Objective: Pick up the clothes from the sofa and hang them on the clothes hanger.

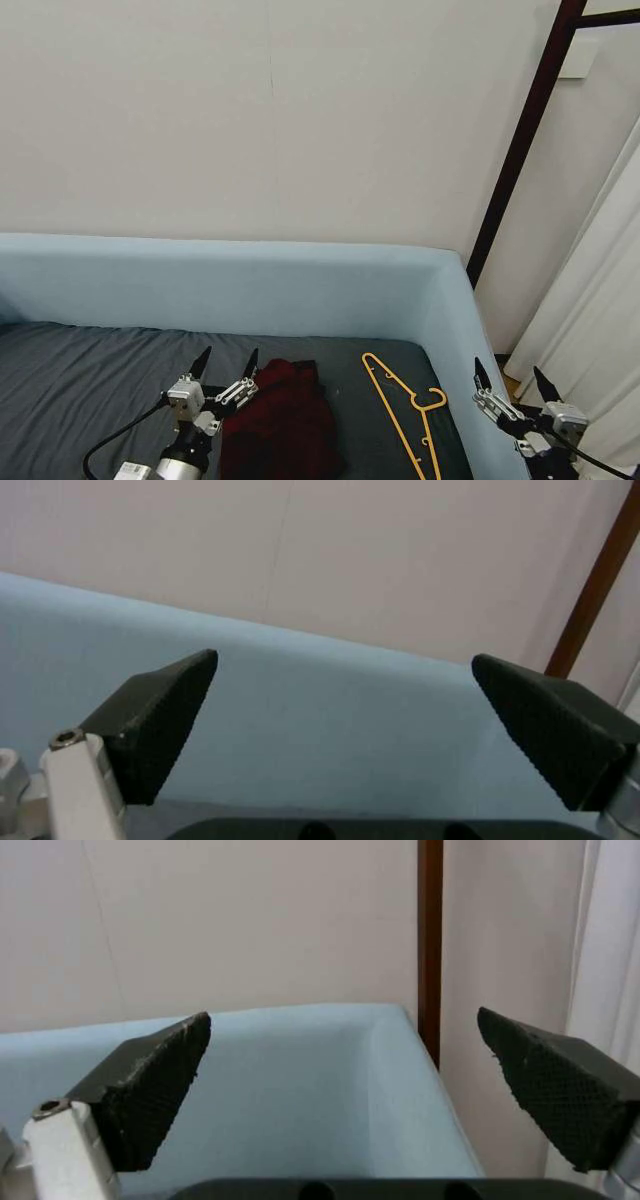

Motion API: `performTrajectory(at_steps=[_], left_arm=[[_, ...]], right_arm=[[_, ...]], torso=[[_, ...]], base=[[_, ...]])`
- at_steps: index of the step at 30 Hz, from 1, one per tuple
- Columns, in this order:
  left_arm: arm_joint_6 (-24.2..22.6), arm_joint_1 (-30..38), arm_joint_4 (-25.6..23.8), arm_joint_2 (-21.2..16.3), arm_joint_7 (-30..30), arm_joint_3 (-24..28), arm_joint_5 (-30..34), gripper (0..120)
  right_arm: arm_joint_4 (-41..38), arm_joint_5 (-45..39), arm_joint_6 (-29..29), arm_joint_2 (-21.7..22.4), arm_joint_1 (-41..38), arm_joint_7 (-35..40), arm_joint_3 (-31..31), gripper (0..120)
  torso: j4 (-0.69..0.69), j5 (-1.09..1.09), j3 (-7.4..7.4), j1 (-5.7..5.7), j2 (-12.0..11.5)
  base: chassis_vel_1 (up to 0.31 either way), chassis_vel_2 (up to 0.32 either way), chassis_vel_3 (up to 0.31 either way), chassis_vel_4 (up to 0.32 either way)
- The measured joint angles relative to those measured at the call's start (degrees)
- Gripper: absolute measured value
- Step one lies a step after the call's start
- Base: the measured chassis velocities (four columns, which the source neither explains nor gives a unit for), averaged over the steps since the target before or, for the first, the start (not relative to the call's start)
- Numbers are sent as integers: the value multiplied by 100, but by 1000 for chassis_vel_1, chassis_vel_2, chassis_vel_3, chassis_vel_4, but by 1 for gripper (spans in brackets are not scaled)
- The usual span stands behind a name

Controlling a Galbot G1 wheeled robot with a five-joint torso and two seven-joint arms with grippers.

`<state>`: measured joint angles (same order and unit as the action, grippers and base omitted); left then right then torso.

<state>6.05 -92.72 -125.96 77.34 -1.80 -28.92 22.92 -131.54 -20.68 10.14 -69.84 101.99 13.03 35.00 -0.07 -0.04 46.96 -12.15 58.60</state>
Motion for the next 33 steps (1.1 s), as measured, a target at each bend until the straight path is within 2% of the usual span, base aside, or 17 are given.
performTrajectory(at_steps=[5,9,11,12,16,24,29,30,33], left_arm=[[-16,-34,-62,63,67,18,-66,100],[21,-88,-146,112,161,21,-112,89],[42,-104,-164,126,189,19,-120,94],[72,-128,-191,145,235,14,-129,98],[138,-186,-261,190,303,3,-140,100],[188,-266,-344,274,363,-18,-194,100],[265,-362,-349,299,562,-134,-197,100],[265,-362,-349,299,562,-134,-197,100],[324,-429,-344,336,628,-198,-276,100]], right_arm=[[1,146,59,-10,13,40,-3,96],[-5,217,109,9,21,125,6,83],[6,222,121,13,21,136,6,86],[36,223,134,18,18,147,1,92],[102,223,147,42,6,154,-27,99],[110,145,55,138,-29,173,-77,100],[49,-969,-429,734,-227,200,-258,100],[49,-969,-429,734,-227,200,-258,100],[226,-1794,-630,1209,-527,199,-385,100]], torso=[[0,0,0,0,0],[0,0,0,0,0],[0,0,0,0,0],[0,0,0,0,0],[0,0,0,0,0],[0,0,0,0,0],[1,0,0,0,0],[1,0,0,0,0],[0,0,0,0,0]], base=[[0,0,0,0],[0,0,0,0],[0,0,0,0],[0,0,0,0],[0,0,0,0],[0,0,0,0],[0,0,0,0],[0,0,0,0],[0,0,0,0]])
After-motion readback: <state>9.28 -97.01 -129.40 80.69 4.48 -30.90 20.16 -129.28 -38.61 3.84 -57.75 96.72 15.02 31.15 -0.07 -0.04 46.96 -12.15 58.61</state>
